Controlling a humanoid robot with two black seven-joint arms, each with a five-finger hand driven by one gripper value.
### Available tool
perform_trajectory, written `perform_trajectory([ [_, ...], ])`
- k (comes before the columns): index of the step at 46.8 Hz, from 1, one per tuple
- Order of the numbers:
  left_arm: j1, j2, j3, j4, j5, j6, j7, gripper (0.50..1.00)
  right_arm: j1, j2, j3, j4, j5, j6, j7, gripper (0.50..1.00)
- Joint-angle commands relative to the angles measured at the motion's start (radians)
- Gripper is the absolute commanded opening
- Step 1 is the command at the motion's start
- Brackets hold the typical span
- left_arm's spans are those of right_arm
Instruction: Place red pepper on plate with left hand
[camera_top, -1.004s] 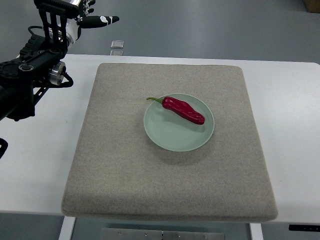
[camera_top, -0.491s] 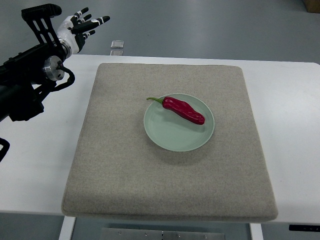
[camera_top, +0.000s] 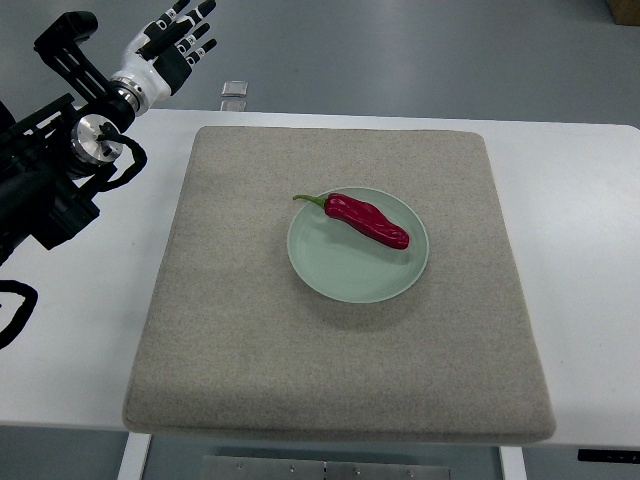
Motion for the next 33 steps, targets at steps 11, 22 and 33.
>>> perform_trajectory([
  [11, 0.023, 0.0, -0.025, 0.001, -0.154, -0.14, -0.006, 0.992, 0.0, 0.0, 0.0, 0.0, 0.0, -0.001, 0.0, 0.928],
  [22, 0.043, -0.023, -0.028, 0.001, -0.16, -0.158, -0.053, 0.992, 0.0, 0.0, 0.0, 0.0, 0.0, -0.001, 0.0, 0.928],
  [33, 0.054, -0.029, -0.028, 0.0, -0.157, -0.14, -0.055, 0.992, 0.0, 0.0, 0.0, 0.0, 0.0, -0.001, 0.0, 0.928],
])
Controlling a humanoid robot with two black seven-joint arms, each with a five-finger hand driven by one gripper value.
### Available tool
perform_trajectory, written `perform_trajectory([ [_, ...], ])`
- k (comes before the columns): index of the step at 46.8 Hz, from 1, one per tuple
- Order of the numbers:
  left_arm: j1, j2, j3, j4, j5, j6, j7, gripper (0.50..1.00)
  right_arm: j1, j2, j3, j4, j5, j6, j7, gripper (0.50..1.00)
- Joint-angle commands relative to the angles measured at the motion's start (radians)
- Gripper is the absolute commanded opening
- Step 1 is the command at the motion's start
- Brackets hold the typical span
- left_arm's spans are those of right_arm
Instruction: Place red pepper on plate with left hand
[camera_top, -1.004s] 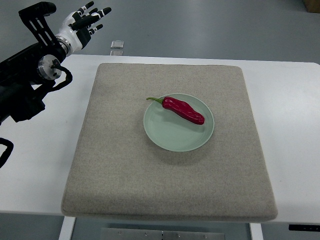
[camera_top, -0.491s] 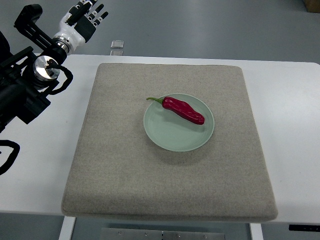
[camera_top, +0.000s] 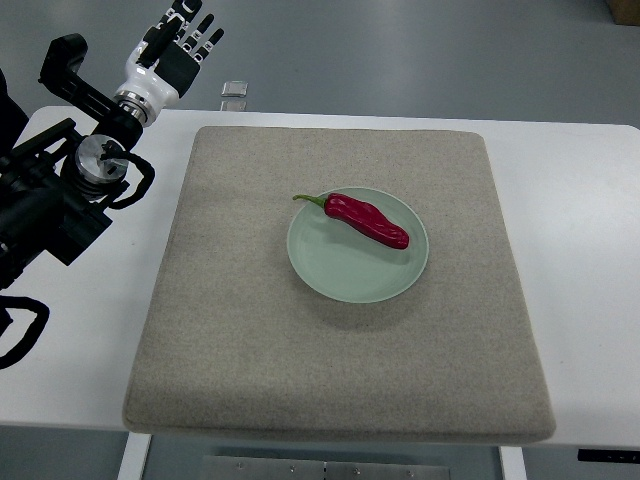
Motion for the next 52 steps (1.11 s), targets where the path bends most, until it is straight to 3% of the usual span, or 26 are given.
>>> perform_trajectory([
  [1, 0.002, 0.0, 0.001, -0.001, 0.003, 0.014, 0.0, 0.992, 0.0, 0.0, 0.0, 0.0, 0.0, 0.0, 0.0, 0.928],
  [35, 0.019, 0.006, 0.001, 0.003, 0.015, 0.019, -0.003, 0.992, 0.0, 0.0, 0.003, 0.002, 0.0, 0.012, 0.0, 0.928],
  [43, 0.019, 0.006, 0.002, 0.003, 0.015, 0.019, -0.003, 0.992, 0.006, 0.0, -0.003, 0.201, -0.017, 0.046, 0.003, 0.928],
  [52, 0.017, 0.005, 0.002, 0.003, 0.015, 0.019, -0.003, 0.992, -0.017, 0.0, 0.0, 0.202, -0.004, 0.052, 0.006, 0.928],
])
